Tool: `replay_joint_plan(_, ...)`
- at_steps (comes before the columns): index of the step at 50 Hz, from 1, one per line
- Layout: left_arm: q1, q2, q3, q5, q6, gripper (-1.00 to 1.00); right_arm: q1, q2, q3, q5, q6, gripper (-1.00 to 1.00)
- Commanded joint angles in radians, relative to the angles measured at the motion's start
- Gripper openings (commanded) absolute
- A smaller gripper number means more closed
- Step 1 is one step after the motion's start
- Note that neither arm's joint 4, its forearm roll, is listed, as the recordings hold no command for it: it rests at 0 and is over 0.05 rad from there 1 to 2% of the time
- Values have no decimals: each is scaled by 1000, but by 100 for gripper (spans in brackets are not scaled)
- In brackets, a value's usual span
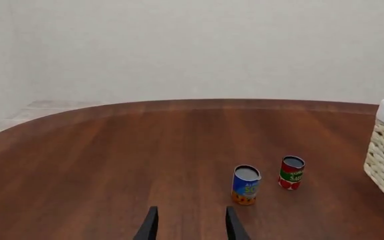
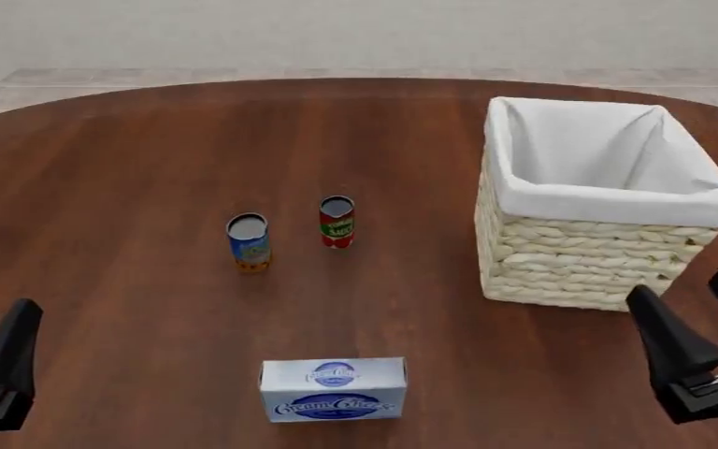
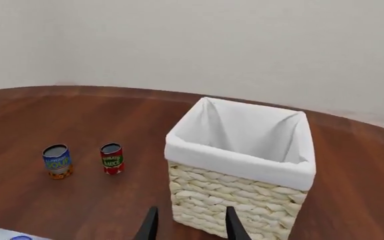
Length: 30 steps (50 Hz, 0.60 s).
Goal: Pick up the cream cheese box, and put it in the basket.
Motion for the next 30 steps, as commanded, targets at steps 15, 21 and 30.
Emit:
replay_joint_plan(15, -2, -3, 0, 0, -4, 100, 196, 201, -51, -103, -28, 100)
replay_joint_plan(21, -3, -2, 1, -1, 0, 100, 218, 236, -56, -129, -40, 100)
replay_joint_plan(30, -4, -1, 1, -1, -1, 100, 244, 270, -74, -141, -54, 100)
